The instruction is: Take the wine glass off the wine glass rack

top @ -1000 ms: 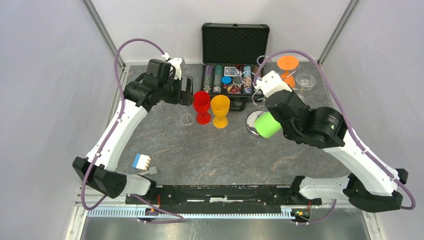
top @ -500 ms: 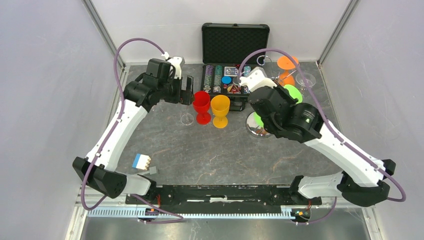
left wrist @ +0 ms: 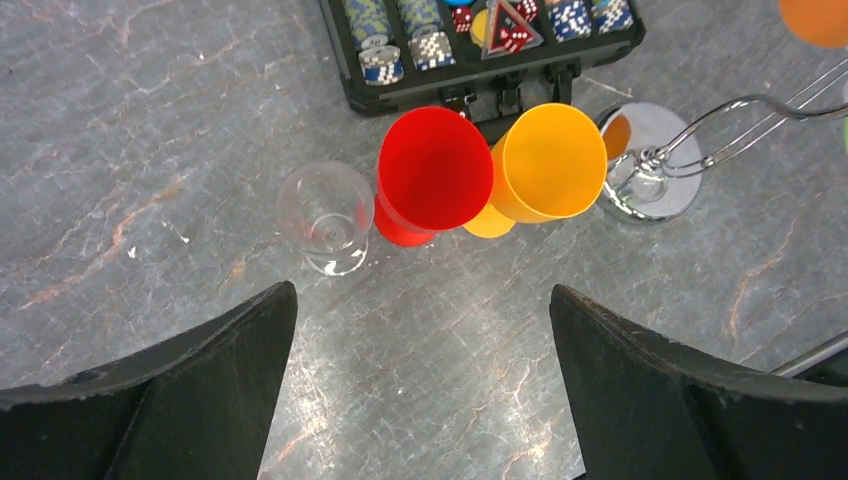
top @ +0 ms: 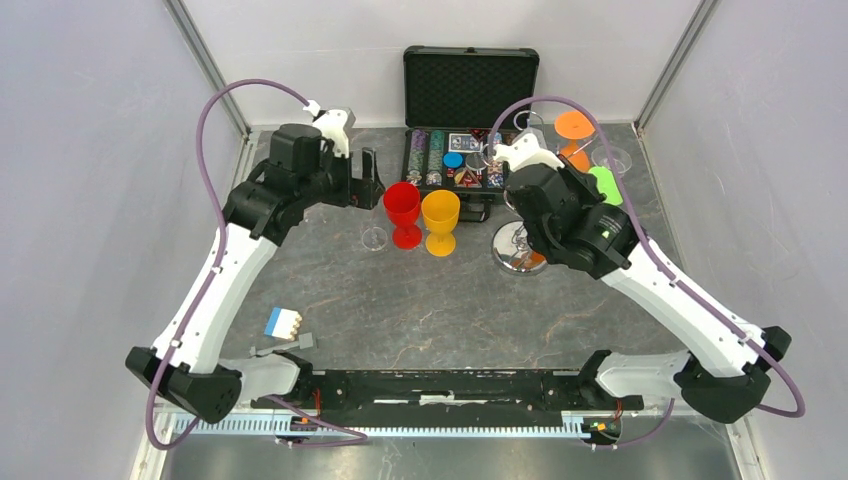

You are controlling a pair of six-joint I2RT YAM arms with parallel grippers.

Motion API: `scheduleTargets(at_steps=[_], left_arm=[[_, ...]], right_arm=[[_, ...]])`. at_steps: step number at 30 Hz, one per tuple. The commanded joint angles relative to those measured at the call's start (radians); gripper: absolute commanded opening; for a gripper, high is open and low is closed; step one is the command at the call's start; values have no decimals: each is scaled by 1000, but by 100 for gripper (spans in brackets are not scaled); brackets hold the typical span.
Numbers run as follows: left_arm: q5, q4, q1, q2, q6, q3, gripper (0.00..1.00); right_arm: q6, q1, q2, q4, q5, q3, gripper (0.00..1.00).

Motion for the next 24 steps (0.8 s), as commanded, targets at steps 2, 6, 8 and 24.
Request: scheduleTargets(at_steps=[2,6,8,24], left_arm=[[19,122,-1,-78,-45,-27,100],[106,196,0,-122,-95,-54,100],[164,226,0,-140,-119,-67,100],[352,264,0,-207,-215,-119,100]], right_arm=[[69,-1,-86,-33,-36,12,0],[129,-1,-171,-62,-165,-4,0],[147,-1,-227,-66,-208,-20,0],[143,-1,-425,79,-743,-109,0]])
